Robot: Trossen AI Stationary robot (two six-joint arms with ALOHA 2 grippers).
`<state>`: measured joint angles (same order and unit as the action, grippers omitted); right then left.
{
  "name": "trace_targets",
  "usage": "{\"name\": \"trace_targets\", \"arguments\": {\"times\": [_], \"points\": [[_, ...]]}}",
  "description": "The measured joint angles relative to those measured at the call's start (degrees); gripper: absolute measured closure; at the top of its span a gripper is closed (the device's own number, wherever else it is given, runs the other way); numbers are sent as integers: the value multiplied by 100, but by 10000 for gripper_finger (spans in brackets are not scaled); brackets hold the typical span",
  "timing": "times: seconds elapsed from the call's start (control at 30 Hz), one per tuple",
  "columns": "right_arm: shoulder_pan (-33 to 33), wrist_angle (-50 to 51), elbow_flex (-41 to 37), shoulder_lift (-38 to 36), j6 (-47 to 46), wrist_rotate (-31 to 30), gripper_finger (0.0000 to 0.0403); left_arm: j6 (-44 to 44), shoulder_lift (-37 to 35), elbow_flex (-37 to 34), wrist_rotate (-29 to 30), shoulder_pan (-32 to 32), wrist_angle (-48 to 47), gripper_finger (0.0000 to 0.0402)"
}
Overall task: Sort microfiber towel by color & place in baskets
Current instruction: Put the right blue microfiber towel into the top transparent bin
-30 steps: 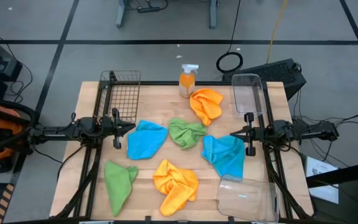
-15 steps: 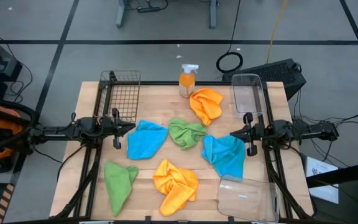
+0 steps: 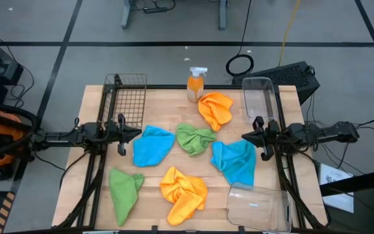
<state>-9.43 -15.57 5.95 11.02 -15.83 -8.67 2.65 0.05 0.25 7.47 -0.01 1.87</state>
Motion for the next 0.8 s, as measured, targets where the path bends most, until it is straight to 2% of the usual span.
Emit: {"name": "trace_targets", "arguments": {"times": [0.17, 0.37, 0.5, 0.63, 0.8], "points": [[-82, 478, 1272, 1091, 441, -30, 403, -45, 2, -1, 114, 0, 16, 364], [-74, 2019, 3313, 2284, 650, -623, 403, -45, 2, 0, 407, 0, 81, 364], [-70, 2885, 4524, 2873, 1015, -645, 403, -39, 2, 0, 621, 0, 104, 364], [-70, 3171, 5187, 3262, 1329, -643, 403, 4, 2, 0, 782, 0, 139, 364], [-70, 3102, 5296, 3525, 1630, -640, 403, 1, 2, 0, 784, 0, 145, 364]]}}
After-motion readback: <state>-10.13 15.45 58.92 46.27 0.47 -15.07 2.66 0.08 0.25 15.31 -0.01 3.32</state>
